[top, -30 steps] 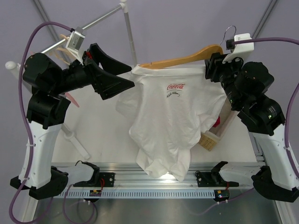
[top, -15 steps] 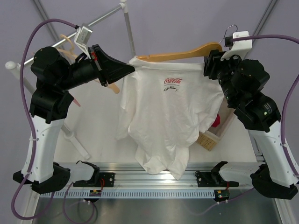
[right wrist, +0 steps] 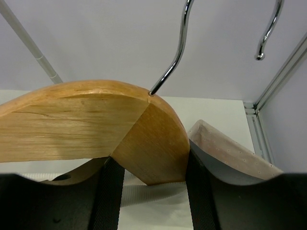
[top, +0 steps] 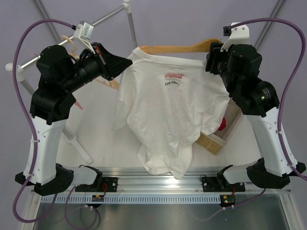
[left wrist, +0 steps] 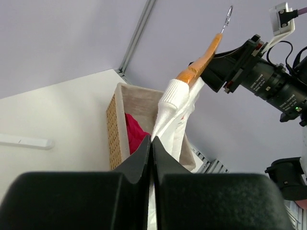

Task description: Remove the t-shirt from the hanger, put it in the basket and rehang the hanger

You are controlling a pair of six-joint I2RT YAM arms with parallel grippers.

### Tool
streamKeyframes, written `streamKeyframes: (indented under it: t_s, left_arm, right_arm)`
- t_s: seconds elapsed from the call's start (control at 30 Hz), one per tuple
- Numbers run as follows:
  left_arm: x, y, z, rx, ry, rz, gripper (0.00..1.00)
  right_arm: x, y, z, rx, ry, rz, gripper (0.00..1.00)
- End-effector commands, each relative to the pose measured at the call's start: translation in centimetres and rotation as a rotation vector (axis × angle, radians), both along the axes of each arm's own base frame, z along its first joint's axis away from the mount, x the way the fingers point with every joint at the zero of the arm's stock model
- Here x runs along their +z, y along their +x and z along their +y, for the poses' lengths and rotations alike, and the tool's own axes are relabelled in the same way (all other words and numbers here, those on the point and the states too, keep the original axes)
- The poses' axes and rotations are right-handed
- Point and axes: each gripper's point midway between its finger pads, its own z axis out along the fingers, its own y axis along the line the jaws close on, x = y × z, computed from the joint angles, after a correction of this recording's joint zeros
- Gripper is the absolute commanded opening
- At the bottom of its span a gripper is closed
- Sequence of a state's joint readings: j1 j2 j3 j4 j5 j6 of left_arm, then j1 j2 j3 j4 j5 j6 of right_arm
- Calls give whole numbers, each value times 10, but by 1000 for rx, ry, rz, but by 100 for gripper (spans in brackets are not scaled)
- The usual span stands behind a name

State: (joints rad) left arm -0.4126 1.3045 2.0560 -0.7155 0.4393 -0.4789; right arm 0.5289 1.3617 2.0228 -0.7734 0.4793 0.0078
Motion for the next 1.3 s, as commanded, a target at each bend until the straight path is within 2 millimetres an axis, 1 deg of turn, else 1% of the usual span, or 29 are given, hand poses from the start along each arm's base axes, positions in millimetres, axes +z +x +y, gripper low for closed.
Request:
streamKeyframes:
  t_s: [0.0, 0.1, 0.17, 0.2, 0.27, 0.3, 0.37, 0.4, 0.43, 0.47, 0.5, 0.53, 0.6, 0.63, 0.7, 0.73, 0.77, 0.8, 0.87, 0.9, 0.97, 1.0, 1.03, 1.1, 1.13, 1.17, 1.23, 1.27]
  left_arm:
    - [5, -5, 32, 149, 24, -23, 0]
    - [2, -2, 46, 232, 48, -25, 0]
    - [0, 3, 61, 324, 56, -18, 0]
    - [2, 3, 66, 351, 53, -18, 0]
    - [3, 7, 75, 408, 49, -11, 0]
    - [3, 7, 75, 409, 39, -4, 0]
    - [10, 1, 60, 320, 19, -30, 0]
    - [9, 1, 54, 288, 4, -20, 0]
    - [16, -5, 42, 210, -20, -46, 0]
    - [18, -9, 34, 162, -42, -42, 0]
    - [17, -8, 28, 132, -51, -35, 0]
    - [21, -12, 19, 71, -67, -45, 0]
    - [21, -12, 12, 35, -86, -24, 0]
    - [19, -8, 8, 26, -87, -15, 0]
    - [14, -6, 3, -2, -86, -1, 0]
    - [12, -1, 0, -5, -87, 11, 0]
    - [11, 0, -1, -7, -87, 14, 0]
    - [10, 1, -3, -16, -89, 12, 0]
    - [8, 2, -7, -30, -88, 19, 0]
    - [9, 1, -8, -38, -88, 15, 0]
    - [6, 0, -6, -29, -81, 12, 0]
    - [9, -2, -4, -22, -85, 4, 0]
    - [5, -1, -3, -14, -78, 5, 0]
    - [8, -9, 2, -5, -81, -9, 0]
    - [7, -10, 3, -2, -83, -8, 0]
    - [10, -16, 6, 1, -90, -16, 0]
    - [13, -22, 8, -2, -98, -19, 0]
    - [14, -28, 9, -13, -102, -24, 0]
  right_arm:
    - [75, -21, -62, -253, 279, -231, 0]
    - [73, -21, -67, -278, 281, -229, 0]
    - [69, -21, -75, -309, 285, -227, 0]
    - [71, -26, -79, -317, 293, -239, 0]
    - [69, -26, -84, -328, 267, -244, 0]
    - [77, -28, -78, -282, 270, -269, 0]
    - [80, -26, -68, -216, 243, -283, 0]
    - [89, -29, -57, -140, 245, -313, 0]
    - [88, -27, -51, -107, 235, -313, 0]
    - [89, -27, -40, -43, 226, -319, 0]
    - [93, -30, -38, -25, 231, -334, 0]
    - [93, -31, -36, -11, 236, -335, 0]
    - [99, -33, -34, 5, 253, -354, 0]
    - [101, -33, -34, 6, 263, -364, 0]
    - [113, -33, -35, 2, 298, -402, 0]
    - [118, -33, -33, 8, 328, -416, 0]
    - [120, -29, -31, 11, 344, -424, 0]
    - [132, -31, -31, 18, 389, -464, 0]
    - [146, -31, -27, 38, 439, -509, 0]
    - [158, -36, -28, 51, 464, -536, 0]
    - [172, -36, -23, 78, 500, -550, 0]
    - [176, -36, -21, 88, 503, -555, 0]
    - [178, -35, -19, 97, 504, -552, 0]
    - [180, -31, -16, 102, 511, -540, 0]
    - [179, -29, -15, 99, 514, -534, 0]
    - [177, -29, -16, 96, 516, -531, 0]
    - [176, -32, -17, 98, 509, -527, 0]
    - [170, -30, -16, 94, 502, -513, 0]
